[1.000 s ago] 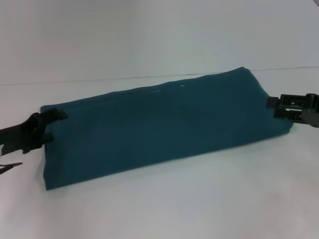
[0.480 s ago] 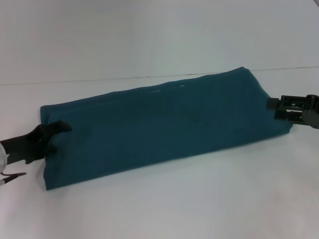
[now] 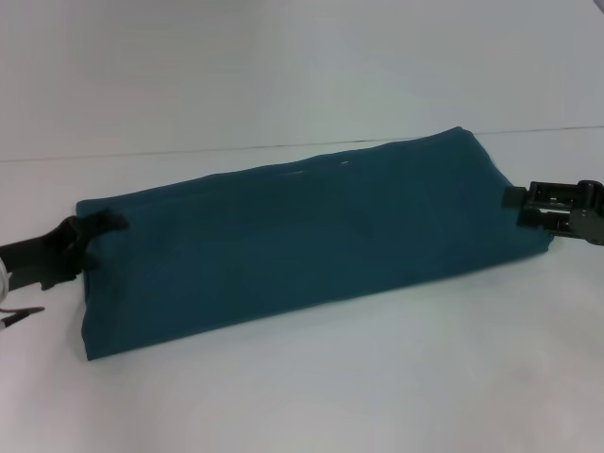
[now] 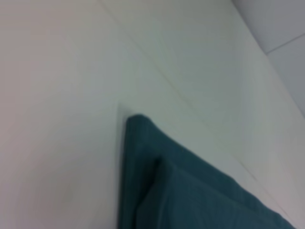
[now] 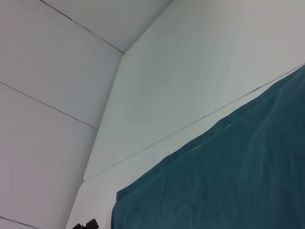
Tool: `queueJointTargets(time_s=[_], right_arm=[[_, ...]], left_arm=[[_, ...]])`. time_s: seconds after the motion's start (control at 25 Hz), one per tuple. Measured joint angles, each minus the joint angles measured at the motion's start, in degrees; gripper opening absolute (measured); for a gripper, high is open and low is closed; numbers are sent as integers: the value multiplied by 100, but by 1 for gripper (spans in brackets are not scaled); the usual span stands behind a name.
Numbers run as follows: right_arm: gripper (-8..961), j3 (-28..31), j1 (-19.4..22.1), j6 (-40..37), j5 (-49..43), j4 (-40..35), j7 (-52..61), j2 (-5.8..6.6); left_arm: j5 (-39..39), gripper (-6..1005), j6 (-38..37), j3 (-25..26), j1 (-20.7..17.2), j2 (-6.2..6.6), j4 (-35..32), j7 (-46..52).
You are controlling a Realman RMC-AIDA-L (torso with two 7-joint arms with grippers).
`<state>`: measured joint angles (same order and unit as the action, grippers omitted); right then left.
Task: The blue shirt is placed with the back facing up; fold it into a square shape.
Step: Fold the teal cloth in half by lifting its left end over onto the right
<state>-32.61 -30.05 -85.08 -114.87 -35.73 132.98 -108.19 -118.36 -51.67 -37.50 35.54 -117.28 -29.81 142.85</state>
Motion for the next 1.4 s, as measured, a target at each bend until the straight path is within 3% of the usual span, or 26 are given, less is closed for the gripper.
queueJointTargets(time_s=[0.56,0.88,1.4], right_arm=[[646,0,-10,0,9,5,0,0],[643,6,-24,0,30,5,-3,13],[639,38,-40,0,30,5,-44,10]], left_arm=[[-188,856,431,-97,198,7,262,-33],[-278,855,-375,-279,28,44,-520,-307],[-783,855,-272,-424,-173,-13,-886,-572]])
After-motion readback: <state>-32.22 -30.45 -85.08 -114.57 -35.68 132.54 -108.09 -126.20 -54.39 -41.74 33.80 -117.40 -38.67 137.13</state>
